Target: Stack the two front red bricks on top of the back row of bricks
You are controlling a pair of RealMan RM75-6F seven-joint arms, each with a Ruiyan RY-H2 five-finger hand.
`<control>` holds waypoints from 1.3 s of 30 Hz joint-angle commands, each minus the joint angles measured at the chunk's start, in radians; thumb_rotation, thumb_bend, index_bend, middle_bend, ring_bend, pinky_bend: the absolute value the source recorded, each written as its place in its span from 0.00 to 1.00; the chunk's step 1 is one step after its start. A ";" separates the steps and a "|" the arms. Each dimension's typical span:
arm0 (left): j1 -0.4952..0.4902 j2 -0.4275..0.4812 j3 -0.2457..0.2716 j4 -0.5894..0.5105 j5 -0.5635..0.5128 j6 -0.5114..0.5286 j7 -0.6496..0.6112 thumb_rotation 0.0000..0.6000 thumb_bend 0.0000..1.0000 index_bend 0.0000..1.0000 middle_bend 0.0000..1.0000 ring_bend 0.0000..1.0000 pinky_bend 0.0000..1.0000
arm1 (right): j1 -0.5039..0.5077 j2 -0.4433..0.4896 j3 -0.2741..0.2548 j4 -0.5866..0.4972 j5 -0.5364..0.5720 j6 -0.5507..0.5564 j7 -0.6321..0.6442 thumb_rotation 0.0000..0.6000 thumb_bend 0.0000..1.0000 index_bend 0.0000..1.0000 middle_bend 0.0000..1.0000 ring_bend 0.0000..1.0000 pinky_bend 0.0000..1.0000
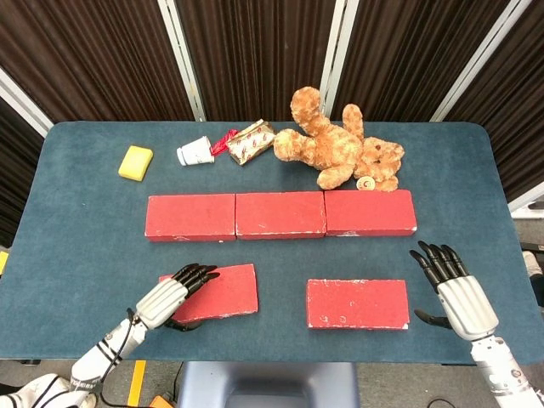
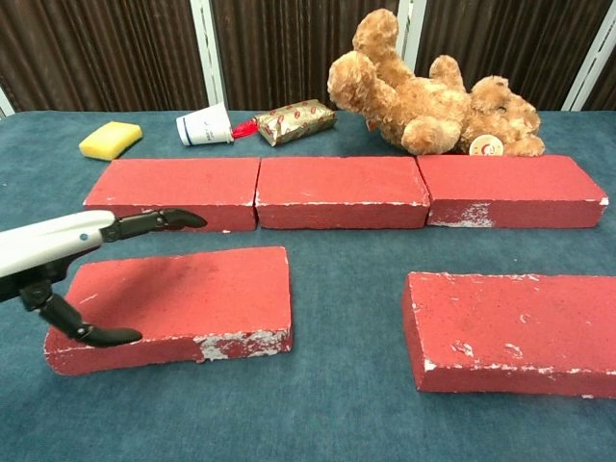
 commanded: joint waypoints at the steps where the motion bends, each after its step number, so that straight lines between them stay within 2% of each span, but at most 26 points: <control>1: -0.027 -0.029 -0.015 0.024 -0.045 -0.046 0.020 1.00 0.22 0.00 0.00 0.00 0.00 | 0.000 0.001 0.000 -0.001 -0.001 0.001 0.002 1.00 0.10 0.00 0.00 0.00 0.00; 16: -0.057 -0.032 0.004 -0.024 -0.077 -0.055 0.041 1.00 0.22 0.00 0.00 0.00 0.00 | 0.000 0.012 0.000 -0.004 0.006 0.001 0.014 1.00 0.10 0.00 0.00 0.00 0.00; 29: -0.066 -0.075 0.012 0.007 -0.108 -0.072 0.106 1.00 0.21 0.00 0.00 0.00 0.00 | -0.016 0.021 0.008 -0.010 0.021 0.028 0.013 1.00 0.10 0.00 0.00 0.00 0.00; 39: -0.080 -0.066 0.004 -0.011 -0.203 -0.149 0.210 1.00 0.21 0.00 0.00 0.00 0.00 | -0.020 0.027 0.002 -0.020 0.017 0.026 -0.001 1.00 0.10 0.00 0.00 0.00 0.00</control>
